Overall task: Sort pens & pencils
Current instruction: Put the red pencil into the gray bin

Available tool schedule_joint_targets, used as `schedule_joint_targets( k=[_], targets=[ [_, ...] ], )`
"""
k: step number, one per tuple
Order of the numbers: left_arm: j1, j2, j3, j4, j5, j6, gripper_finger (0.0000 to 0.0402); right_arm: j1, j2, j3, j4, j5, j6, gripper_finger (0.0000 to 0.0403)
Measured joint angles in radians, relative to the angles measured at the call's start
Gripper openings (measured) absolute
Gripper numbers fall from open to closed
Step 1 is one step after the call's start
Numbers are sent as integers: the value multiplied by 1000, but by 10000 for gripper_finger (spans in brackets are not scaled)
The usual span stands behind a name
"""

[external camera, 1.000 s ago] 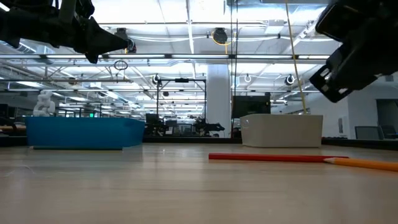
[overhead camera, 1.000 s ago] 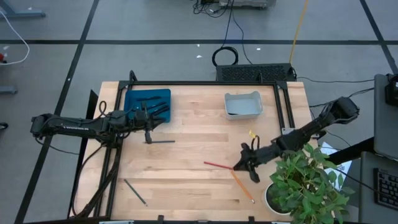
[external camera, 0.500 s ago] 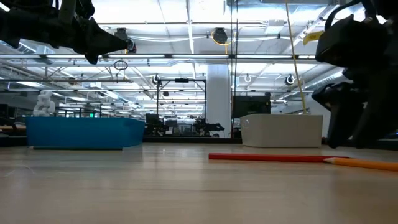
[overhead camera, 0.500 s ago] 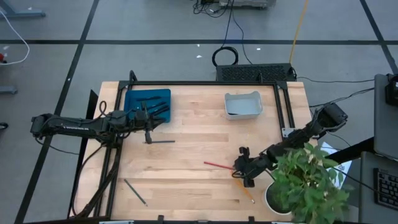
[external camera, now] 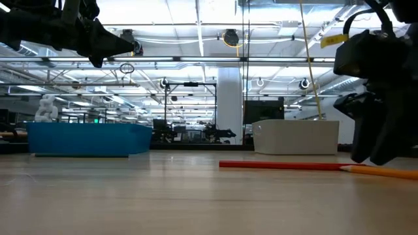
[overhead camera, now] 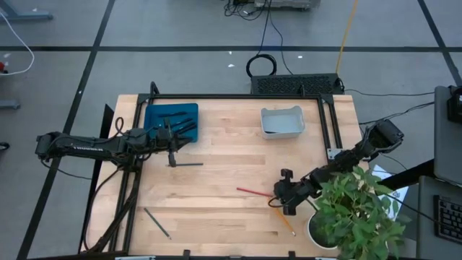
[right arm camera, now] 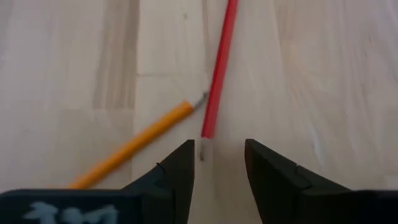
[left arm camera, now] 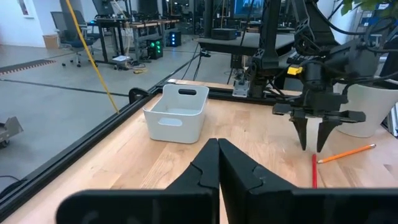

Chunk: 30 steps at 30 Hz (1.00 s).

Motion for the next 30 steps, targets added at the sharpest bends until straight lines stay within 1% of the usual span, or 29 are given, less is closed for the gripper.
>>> schedule_joint_targets(
  k=[5, 10, 15, 17, 19, 23, 24, 30],
  targets=[
    [0, 0, 0, 0, 0, -3, 13, 0, 17, 0, 10, 0, 9, 128],
    [0, 0, 0, -1, 1, -3, 4, 1, 66, -15, 85, 11, -6, 128],
    [0, 0, 0, -1, 1, -2, 12, 0, 77, -16, 101, 11, -7, 125],
    [0, 0, 0, -1, 1, -2, 12, 0, 77, -16, 100, 11, -7, 114],
    [0, 0, 0, -1, 1, -2, 6, 0, 77, -16, 94, 9, -7, 91],
    [0, 0, 0, 0, 1, -2, 7, -2, 77, -15, 57, 8, 8, 18],
    [0, 0, 0, 0, 0, -2, 10, -2, 77, -15, 54, 11, 9, 12],
    [0, 0, 0, 0, 0, 0, 4, -9, 78, -16, 45, 49, 17, 5]
  ],
)
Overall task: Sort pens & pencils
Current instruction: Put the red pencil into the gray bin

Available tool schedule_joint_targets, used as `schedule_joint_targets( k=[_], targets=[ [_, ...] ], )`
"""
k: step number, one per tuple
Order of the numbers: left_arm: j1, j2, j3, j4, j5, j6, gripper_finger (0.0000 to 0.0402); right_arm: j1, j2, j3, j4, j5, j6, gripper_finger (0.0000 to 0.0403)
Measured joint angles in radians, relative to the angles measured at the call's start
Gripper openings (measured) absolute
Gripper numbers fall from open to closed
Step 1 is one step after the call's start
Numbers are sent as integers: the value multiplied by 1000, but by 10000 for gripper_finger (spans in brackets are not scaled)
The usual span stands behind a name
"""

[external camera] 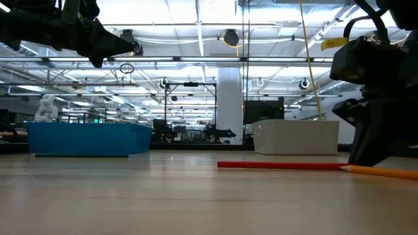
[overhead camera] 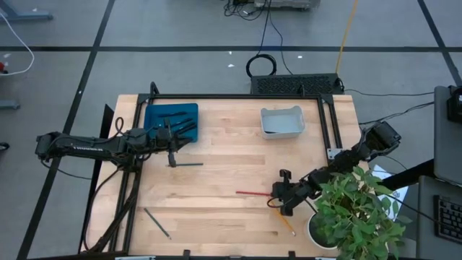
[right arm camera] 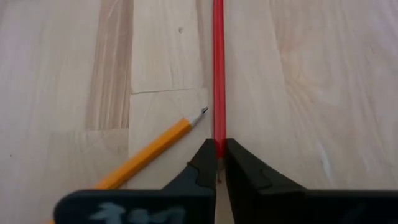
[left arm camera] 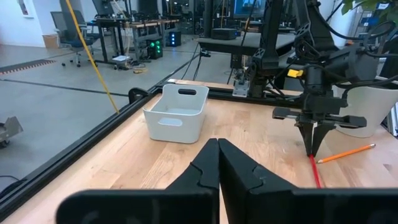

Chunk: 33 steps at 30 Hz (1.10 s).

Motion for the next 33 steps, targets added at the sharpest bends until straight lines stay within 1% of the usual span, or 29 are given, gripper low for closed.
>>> schedule_joint_targets(
  k=[4, 9, 12, 15, 18, 23, 25, 27, 29, 33],
  targets=[
    [0, 0, 0, 0, 0, 0, 12, -13, 1, -1, 15, 4, 3, 3],
    [0, 0, 0, 0, 0, 0, 3, -16, -26, -4, 17, 37, -13, 1],
    [0, 0, 0, 0, 0, -1, 10, -19, -49, -8, 15, 61, -33, 1],
    [0, 0, 0, 0, 0, -2, 12, -19, -76, -6, 42, 87, -48, 1],
    [0, 0, 0, -2, 0, -2, 4, -21, -102, -12, 69, 112, -80, 0],
    [0, 0, 0, -7, 0, -3, 13, -42, -169, -76, 165, 142, -131, 0],
    [0, 0, 0, -7, 0, -8, 13, -61, -198, -133, 256, 157, -156, 0],
    [0, 0, 0, -6, 0, -11, 6, -87, -228, -212, 393, 162, -186, 0],
    [0, 0, 0, -7, 0, -11, 4, -124, -242, -303, 580, 161, -228, 0],
    [0, 0, 0, -1, 0, -11, 12, -221, -244, -459, 987, 161, -349, 0]
  ],
)
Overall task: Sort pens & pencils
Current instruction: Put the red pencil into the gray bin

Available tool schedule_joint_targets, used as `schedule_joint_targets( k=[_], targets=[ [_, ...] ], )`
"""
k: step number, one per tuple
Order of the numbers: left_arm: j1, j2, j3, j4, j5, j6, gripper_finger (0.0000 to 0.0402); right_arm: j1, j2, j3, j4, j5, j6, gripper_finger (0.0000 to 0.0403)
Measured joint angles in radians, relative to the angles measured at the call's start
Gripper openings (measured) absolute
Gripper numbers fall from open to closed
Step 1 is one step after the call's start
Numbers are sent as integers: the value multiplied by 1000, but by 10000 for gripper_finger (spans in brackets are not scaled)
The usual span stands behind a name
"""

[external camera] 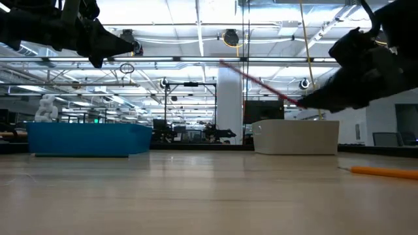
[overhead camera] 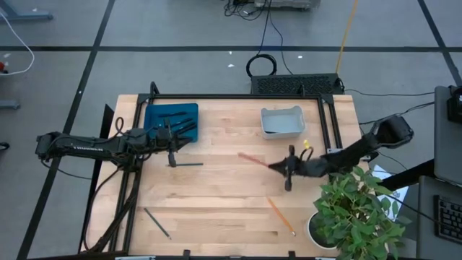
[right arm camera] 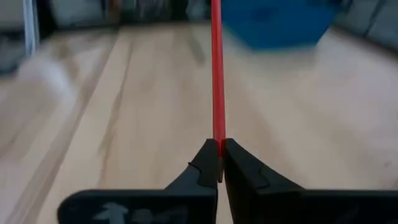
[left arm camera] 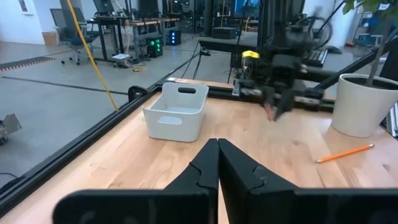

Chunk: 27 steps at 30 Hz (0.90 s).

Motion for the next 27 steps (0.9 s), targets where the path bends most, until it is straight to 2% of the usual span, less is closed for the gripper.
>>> schedule_joint_targets(
  k=[3, 7, 13, 18, 21, 27],
  targets=[
    [0, 0, 0, 21, 0, 16, 11, -85, 0, -63, 216, -11, -89, 0],
    [0, 0, 0, 29, 0, 28, 4, -211, -1, -64, 356, -142, -156, 0],
    [0, 42, 0, 145, 0, 43, 4, -361, -1, 77, 322, -349, -206, 0],
    [0, 118, 0, 311, 0, 56, 3, -413, -1, 197, 269, -458, -235, 0],
    [0, 158, 0, 374, 0, 73, 3, -415, -1, 226, 264, -489, -245, 0],
    [0, 178, 0, 387, 1, 74, 3, -415, -1, 226, 263, -498, -241, 0]
  ],
)
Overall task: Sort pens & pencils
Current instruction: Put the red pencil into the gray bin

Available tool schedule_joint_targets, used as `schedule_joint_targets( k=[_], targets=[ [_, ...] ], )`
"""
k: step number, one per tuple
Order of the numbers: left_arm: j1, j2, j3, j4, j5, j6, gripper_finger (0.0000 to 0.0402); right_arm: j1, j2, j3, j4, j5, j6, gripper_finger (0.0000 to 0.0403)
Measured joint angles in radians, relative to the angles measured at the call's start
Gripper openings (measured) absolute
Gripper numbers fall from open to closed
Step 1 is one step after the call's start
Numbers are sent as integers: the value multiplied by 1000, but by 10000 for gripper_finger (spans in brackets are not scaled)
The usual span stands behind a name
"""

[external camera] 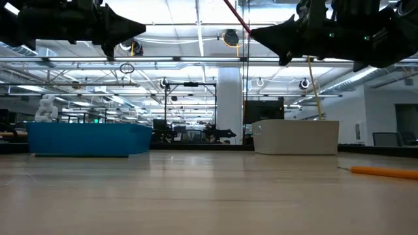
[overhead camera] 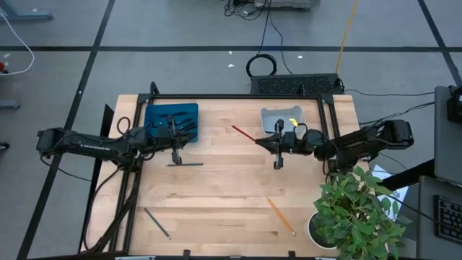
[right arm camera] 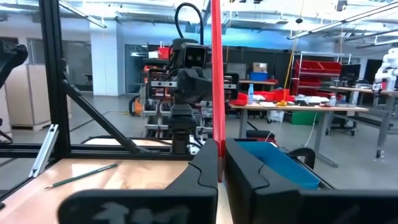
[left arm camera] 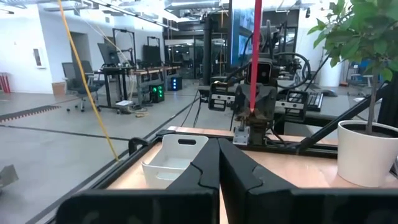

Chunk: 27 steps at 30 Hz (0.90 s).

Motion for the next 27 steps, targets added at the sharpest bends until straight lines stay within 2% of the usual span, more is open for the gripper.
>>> schedule_joint_targets(
  k=[7, 9, 13, 17, 19, 27],
  targets=[
    [0, 0, 0, -1, 0, 1, 4, 0, 0, 0, -29, 5, 6, 0],
    [0, 0, 0, -3, 0, 1, 2, -6, -1, 0, -76, 61, 15, 0],
    [0, 0, 0, -10, 0, 0, 5, -37, -26, -1, -225, 240, 25, 0],
    [0, 0, 0, -15, 0, 0, 2, -72, -86, -1, -426, 411, 25, 0],
    [0, 0, 0, -18, 0, 2, 5, -90, -129, -1, -540, 459, 31, 0],
    [0, 0, 0, -19, 0, 2, 4, -151, -408, -1, -1091, 478, 95, 0]
  ],
)
